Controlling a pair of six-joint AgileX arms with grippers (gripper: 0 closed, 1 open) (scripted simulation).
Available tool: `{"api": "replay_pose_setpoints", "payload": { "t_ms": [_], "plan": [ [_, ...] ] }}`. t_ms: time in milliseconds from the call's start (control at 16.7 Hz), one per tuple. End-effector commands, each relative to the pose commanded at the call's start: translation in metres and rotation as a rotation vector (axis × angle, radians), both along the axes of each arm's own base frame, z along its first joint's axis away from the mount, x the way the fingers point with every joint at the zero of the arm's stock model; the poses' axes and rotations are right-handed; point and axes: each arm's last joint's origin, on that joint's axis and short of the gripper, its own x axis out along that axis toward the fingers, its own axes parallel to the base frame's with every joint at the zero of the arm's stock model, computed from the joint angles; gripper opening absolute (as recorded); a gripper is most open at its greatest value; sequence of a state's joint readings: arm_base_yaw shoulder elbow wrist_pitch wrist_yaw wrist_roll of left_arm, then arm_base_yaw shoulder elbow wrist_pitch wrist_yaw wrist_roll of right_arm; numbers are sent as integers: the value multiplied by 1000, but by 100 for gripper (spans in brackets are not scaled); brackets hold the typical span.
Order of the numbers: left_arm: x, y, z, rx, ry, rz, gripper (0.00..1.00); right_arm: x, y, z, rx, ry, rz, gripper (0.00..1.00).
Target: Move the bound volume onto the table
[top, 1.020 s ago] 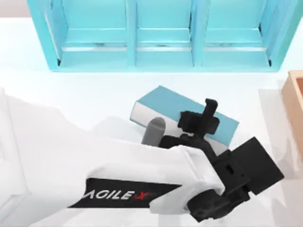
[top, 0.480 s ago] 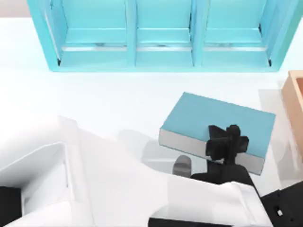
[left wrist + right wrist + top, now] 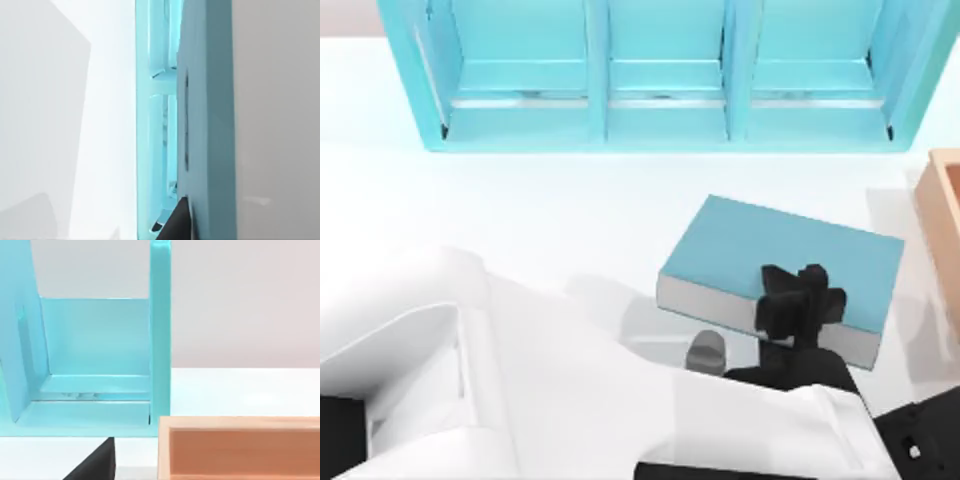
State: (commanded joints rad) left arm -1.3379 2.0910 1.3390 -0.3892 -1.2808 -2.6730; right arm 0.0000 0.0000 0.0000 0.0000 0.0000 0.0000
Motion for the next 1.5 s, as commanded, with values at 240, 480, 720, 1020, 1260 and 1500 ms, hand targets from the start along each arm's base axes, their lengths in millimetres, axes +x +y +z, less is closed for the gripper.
{"api": "replay_pose_setpoints", "payload": {
  "t_ms": [240, 480, 720, 1020, 1260, 1500],
  "plan": [
    [-5, -1, -1, 9, -1, -4, 0, 0, 0, 0, 0, 0, 0, 100],
    [-2, 0, -5, 3, 2, 1, 0, 0, 0, 0, 0, 0, 0, 100],
    [-3, 0, -28, 11, 3, -1, 0, 0, 0, 0, 0, 0, 0, 100],
    [-3, 1, -32, 14, 3, -2, 8, 0, 0, 0, 0, 0, 0, 100],
    [-3, 1, -32, 14, 3, -2, 38, 0, 0, 0, 0, 0, 0, 100],
    [-3, 1, -32, 14, 3, -2, 68, 0, 0, 0, 0, 0, 0, 100]
  ]
}}
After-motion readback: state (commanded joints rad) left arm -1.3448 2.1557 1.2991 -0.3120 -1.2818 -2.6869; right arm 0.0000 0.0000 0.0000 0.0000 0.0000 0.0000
